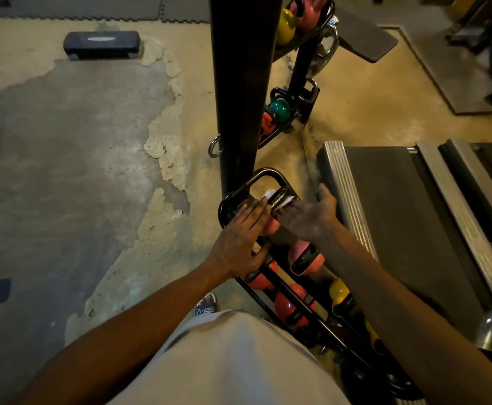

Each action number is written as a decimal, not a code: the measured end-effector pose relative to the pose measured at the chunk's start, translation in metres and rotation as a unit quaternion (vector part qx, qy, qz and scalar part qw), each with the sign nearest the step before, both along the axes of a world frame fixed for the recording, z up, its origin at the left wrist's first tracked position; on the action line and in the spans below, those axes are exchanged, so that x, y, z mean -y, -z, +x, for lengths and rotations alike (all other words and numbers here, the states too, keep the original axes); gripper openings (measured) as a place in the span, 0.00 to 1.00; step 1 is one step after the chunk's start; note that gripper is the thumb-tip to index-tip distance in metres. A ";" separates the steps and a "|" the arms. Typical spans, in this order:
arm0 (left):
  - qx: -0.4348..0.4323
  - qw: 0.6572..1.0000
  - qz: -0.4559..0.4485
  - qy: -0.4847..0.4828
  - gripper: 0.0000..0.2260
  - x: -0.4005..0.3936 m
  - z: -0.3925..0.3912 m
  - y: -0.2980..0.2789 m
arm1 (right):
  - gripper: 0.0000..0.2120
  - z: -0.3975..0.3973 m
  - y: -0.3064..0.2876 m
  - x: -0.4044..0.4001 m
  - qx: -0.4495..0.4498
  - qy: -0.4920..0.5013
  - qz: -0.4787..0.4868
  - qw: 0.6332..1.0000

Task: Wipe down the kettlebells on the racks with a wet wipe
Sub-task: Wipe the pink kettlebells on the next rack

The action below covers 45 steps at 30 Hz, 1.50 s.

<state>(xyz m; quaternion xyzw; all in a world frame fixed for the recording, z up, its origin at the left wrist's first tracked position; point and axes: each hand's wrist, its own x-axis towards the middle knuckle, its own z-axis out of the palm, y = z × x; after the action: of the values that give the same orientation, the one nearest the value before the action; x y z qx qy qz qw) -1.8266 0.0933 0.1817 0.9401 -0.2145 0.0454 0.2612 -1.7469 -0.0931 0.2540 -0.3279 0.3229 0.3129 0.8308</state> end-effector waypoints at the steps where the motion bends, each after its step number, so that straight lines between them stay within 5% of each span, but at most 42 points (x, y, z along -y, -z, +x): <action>1: 0.000 1.000 0.000 -0.002 0.38 0.000 0.000 0.001 | 0.48 -0.003 0.002 -0.002 0.006 -0.013 0.000 1.000; 7: 0.004 1.000 0.005 0.003 0.38 0.000 0.000 0.003 | 0.45 -0.004 -0.002 -0.006 0.005 0.049 -0.043 0.998; 14: 0.015 1.000 0.014 0.021 0.37 -0.004 0.001 0.008 | 0.30 -0.024 -0.009 -0.041 0.149 0.009 -0.236 0.960; 17: 0.013 0.999 0.021 0.020 0.38 -0.004 0.000 0.011 | 0.45 -0.032 0.001 -0.045 0.244 -0.079 -0.313 0.914; 19: 0.009 1.000 0.017 0.008 0.40 -0.004 0.000 0.008 | 0.33 -0.034 0.003 -0.041 0.368 -0.124 -0.426 0.817; 21: 0.001 1.000 0.004 0.004 0.42 -0.002 0.000 0.004 | 0.28 -0.025 0.009 -0.029 0.487 -0.181 -0.565 0.642; 23: -0.005 1.000 -0.002 0.008 0.43 0.000 0.000 0.003 | 0.29 -0.011 0.010 -0.014 0.550 -0.265 -0.604 0.512; 25: -0.010 1.000 -0.001 0.017 0.43 0.000 0.000 0.005 | 0.28 0.000 0.013 -0.001 0.586 -0.358 -0.592 0.422; 26: -0.010 1.000 0.003 0.019 0.42 0.000 0.000 0.005 | 0.27 0.004 0.010 0.003 0.593 -0.389 -0.575 0.408; 29: 0.012 1.000 0.011 0.025 0.40 0.002 -0.003 0.006 | 0.26 0.012 0.003 0.014 0.567 -0.352 -0.539 0.514; 31: 0.018 1.000 0.005 0.020 0.40 0.003 -0.003 0.007 | 0.26 0.017 0.006 0.018 0.560 -0.325 -0.533 0.545; 35: 0.011 1.000 0.002 0.017 0.40 0.002 -0.002 0.007 | 0.26 0.020 0.013 0.020 0.552 -0.359 -0.545 0.519; 40: 0.023 0.999 0.011 0.022 0.40 0.002 -0.003 0.007 | 0.30 0.025 0.007 0.009 0.540 -0.355 -0.549 0.530; 45: 0.023 0.999 0.027 0.021 0.40 0.002 -0.004 0.011 | 0.34 0.029 0.000 0.001 0.554 -0.422 -0.530 0.483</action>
<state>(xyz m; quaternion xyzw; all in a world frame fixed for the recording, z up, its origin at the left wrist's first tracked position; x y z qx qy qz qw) -1.8311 0.0917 0.1706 0.9408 -0.2410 0.0559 0.2319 -1.7176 -0.0945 0.2541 -0.9087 -0.2766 0.1495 0.2745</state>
